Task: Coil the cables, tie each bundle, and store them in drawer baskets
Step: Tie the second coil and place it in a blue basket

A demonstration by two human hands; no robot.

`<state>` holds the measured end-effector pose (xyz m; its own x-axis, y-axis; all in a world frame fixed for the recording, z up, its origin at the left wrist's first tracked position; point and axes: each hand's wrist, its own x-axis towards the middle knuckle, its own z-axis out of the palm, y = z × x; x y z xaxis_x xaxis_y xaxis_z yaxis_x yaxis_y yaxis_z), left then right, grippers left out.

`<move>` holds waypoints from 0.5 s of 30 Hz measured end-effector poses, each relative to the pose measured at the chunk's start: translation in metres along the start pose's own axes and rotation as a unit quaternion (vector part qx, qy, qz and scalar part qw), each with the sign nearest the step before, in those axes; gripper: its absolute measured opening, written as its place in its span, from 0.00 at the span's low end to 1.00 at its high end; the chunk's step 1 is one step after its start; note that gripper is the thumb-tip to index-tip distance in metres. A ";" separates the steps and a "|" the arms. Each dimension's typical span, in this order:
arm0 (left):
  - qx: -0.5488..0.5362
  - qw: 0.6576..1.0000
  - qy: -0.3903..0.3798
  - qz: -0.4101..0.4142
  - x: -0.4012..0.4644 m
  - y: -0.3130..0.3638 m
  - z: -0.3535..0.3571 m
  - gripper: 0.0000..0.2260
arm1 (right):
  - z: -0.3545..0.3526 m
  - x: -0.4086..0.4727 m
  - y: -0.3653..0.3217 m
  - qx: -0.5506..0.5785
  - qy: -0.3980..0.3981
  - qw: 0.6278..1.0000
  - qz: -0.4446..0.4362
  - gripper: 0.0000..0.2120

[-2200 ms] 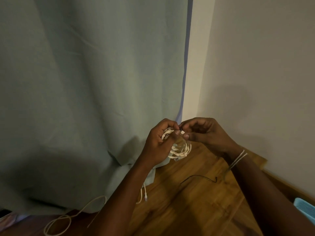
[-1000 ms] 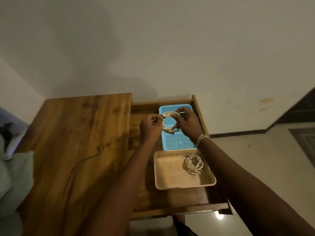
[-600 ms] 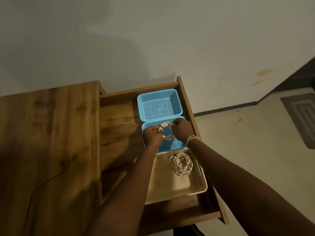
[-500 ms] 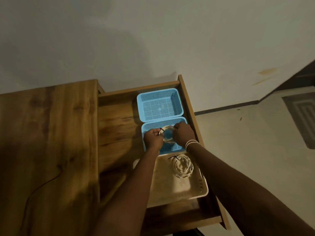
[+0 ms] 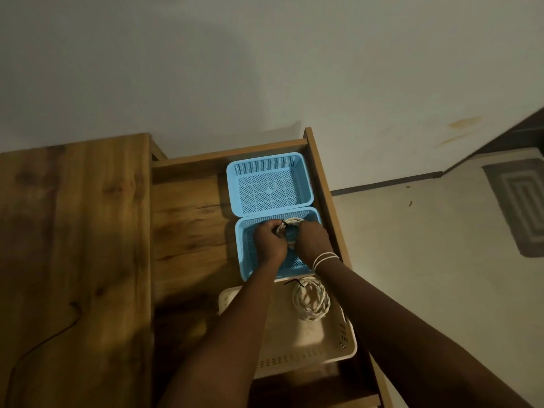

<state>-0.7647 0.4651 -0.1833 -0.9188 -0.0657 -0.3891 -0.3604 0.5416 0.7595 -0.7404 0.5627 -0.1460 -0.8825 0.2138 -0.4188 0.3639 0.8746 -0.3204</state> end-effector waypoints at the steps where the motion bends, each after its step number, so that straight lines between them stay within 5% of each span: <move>1: 0.011 1.000 0.003 0.008 -0.002 -0.002 0.002 0.11 | 0.001 0.000 0.002 0.000 0.004 1.000 -0.003 0.09; 15: 0.035 0.990 -0.131 0.035 -0.024 -0.004 -0.039 0.21 | 0.010 -0.023 0.011 0.083 0.046 0.995 0.000 0.09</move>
<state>-0.7474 0.4313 -0.1565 -0.8642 0.1894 -0.4661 -0.2768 0.5945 0.7549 -0.7130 0.5634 -0.1485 -0.9032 0.2601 -0.3415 0.4018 0.7921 -0.4595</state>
